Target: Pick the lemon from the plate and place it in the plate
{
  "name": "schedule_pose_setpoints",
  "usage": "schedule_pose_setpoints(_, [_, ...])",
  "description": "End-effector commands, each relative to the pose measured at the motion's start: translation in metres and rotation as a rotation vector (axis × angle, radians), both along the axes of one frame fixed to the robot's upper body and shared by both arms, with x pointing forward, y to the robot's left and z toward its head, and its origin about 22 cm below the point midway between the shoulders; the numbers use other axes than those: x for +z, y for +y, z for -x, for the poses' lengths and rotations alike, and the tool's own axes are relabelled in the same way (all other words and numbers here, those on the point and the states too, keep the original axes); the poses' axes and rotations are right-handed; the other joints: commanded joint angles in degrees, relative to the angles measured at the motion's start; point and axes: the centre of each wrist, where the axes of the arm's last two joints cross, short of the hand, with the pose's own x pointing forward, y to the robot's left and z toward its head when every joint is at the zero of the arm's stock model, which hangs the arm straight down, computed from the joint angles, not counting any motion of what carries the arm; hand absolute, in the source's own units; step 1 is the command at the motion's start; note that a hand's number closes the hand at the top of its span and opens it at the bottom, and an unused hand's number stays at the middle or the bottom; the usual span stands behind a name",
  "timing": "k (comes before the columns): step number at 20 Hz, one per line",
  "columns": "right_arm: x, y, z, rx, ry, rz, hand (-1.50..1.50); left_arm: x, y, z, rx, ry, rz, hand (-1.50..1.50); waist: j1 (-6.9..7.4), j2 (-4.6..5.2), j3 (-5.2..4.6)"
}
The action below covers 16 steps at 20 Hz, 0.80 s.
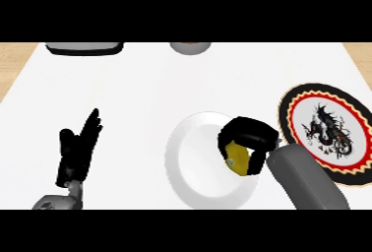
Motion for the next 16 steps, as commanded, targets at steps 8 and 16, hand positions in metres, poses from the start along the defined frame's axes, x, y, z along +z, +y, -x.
schedule_pose_setpoints(8, [0.012,-0.058,0.029,-0.706,-0.058,0.156,1.5,0.0,0.009,0.008,0.047,0.012,-0.005,0.0,-2.2,-0.55,0.15])
schedule_pose_setpoints(16, [0.086,-0.073,0.085,-0.839,-0.285,-0.03,1.5,-0.004,-0.003,0.013,0.039,0.003,-0.006,0.0,-1.78,-0.24,0.19])
